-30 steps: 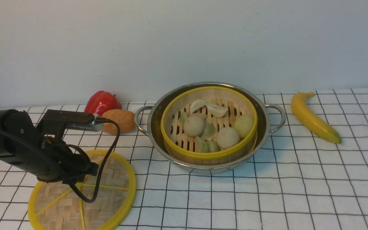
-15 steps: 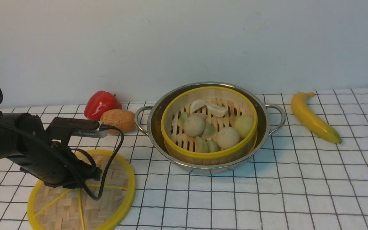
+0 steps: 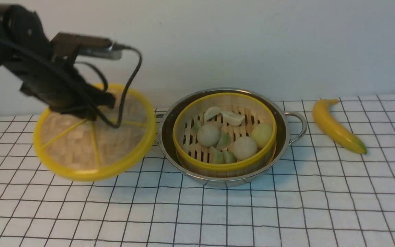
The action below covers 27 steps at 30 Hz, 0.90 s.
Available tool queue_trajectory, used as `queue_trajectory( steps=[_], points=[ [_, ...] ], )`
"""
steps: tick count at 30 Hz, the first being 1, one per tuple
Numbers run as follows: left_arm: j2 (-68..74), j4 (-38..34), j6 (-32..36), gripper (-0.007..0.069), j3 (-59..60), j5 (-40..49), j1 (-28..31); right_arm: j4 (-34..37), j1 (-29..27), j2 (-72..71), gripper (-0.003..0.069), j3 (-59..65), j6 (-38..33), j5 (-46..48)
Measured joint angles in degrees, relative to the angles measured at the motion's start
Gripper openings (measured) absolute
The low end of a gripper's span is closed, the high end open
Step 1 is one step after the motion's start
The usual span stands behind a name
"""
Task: Place the steamer in the pot on the white tablecloth, and put the lid on the steamer.
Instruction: 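Place the yellow bamboo steamer lid onto the steamer in the pot with the left gripper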
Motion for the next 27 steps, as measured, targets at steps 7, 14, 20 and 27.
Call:
queue_trajectory(
  steps=[7, 14, 20, 27],
  points=[
    [9.95, -5.95, 2.21, 0.0117, -14.02, -2.41, -13.25, 0.48, 0.0, 0.0, 0.0429, 0.11, 1.03, 0.0],
    [21.34, -5.0, 2.51, 0.0117, -25.85, 1.04, -19.05, 2.82, 0.0, 0.0, 0.0429, 0.11, 1.6, 0.0],
    [25.7, -3.2, 2.04, 0.0117, -29.8, 3.87, -19.38, 3.49, 0.0, 0.0, 0.0429, 0.11, 1.62, 0.0],
    [26.67, -1.26, 1.93, 0.0117, -30.24, 3.98, -19.38, 3.49, 0.0, 0.0, 0.0429, 0.15, 1.62, 0.0]
  ],
)
